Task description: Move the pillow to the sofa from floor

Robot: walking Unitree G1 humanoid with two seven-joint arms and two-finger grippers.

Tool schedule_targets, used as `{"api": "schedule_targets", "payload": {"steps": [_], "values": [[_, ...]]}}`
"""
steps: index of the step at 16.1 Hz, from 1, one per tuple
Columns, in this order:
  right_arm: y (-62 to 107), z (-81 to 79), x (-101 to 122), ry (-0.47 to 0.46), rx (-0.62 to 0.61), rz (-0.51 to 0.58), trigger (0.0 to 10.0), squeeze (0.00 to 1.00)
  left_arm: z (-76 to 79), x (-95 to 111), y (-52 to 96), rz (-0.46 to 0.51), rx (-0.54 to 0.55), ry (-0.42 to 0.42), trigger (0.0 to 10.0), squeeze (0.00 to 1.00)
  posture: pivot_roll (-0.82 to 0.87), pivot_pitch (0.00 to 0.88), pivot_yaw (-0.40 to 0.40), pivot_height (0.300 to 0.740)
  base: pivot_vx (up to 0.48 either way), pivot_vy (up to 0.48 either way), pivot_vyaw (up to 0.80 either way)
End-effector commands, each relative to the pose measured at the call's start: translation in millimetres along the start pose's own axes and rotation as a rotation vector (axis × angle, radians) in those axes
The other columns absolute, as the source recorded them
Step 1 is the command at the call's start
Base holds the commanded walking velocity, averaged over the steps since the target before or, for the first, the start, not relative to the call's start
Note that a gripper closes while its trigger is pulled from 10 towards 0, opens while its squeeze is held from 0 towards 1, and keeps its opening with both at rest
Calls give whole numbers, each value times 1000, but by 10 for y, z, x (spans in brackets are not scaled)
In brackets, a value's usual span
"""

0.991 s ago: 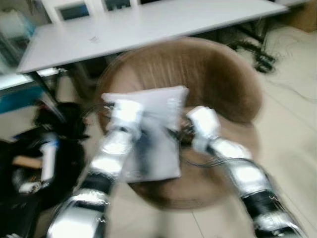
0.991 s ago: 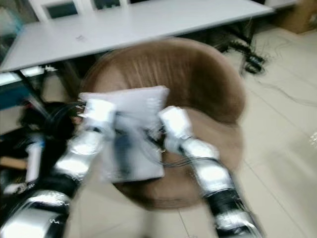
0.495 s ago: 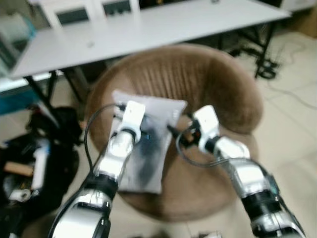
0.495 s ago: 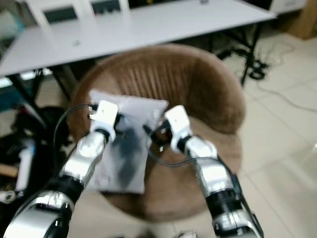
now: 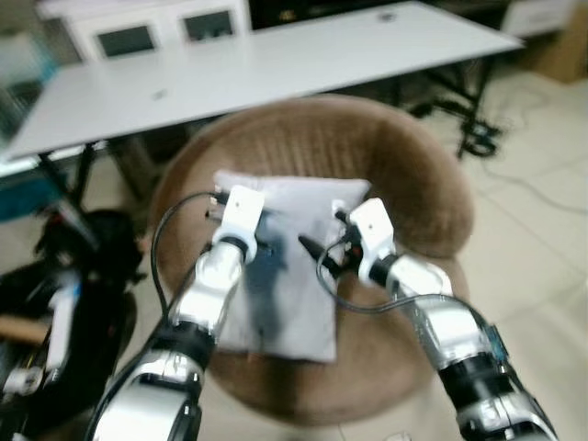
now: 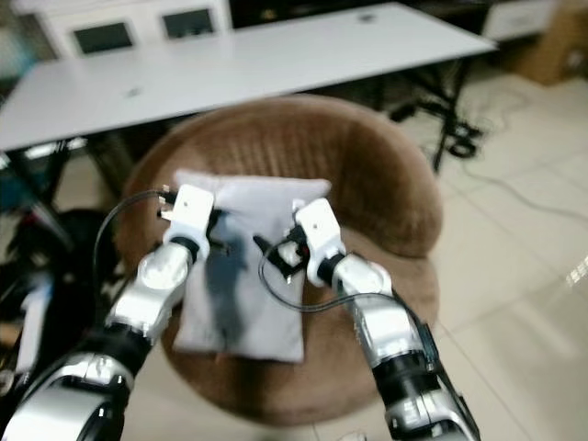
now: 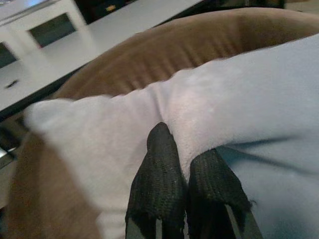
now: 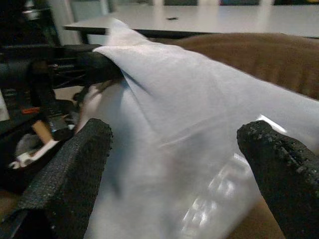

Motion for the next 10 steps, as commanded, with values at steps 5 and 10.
{"api": "schedule_targets", "payload": {"steps": [5,10], "values": [[75,-31,13,7,11,-2,10000,0,-208,-91,-36,-26,28,-36,10000,0,-151,0,92,740,0,0,0],[361,-39,-65,6,-3,-37,10000,0,-102,-519,23,-196,-35,-66,10000,0,-237,0,73,740,0,0,0]]}}
Point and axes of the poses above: a point about 5 cm out from each wrist's last joint towards the gripper, its own y axis pointing back from the gripper into the wrist, its own x axis along the axis of the wrist's last joint, z = x × y, the point moved 6 cm from there along -y, pointing out of the wrist towards the gripper, and after that the axes turned 10 degrees about -y, right-handed, at the moved point
